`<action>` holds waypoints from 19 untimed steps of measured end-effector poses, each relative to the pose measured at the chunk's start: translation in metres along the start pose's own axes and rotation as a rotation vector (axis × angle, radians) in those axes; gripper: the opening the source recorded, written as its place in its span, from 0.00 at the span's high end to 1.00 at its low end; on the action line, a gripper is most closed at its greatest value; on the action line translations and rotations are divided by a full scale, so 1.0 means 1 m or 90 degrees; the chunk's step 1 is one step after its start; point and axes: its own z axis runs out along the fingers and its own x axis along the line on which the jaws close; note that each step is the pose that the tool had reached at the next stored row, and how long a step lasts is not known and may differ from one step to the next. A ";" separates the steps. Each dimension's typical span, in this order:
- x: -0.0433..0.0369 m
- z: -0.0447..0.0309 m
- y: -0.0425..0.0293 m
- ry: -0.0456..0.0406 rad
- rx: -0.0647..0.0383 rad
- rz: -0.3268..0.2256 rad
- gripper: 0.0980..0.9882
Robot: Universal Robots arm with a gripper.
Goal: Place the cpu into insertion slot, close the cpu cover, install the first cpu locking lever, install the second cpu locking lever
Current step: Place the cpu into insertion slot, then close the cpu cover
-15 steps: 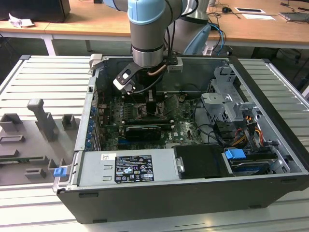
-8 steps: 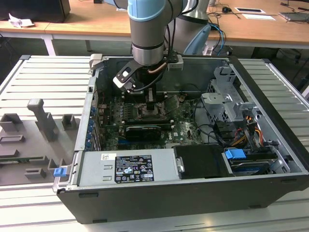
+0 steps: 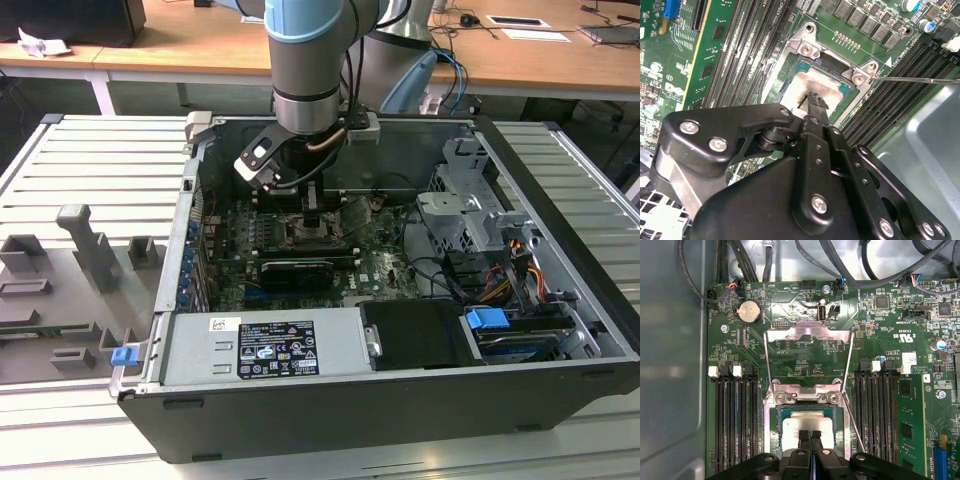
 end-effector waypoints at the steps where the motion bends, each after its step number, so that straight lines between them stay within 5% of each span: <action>1: 0.0000 -0.0002 0.0000 -0.0001 0.000 0.000 0.99; 11: 0.0000 -0.0071 0.0032 -0.0001 0.001 0.000 0.99; 15: 0.0002 -0.0180 0.0043 0.0000 0.002 0.000 0.99; 19: -0.0002 -0.0177 0.0102 0.0030 0.006 0.001 0.99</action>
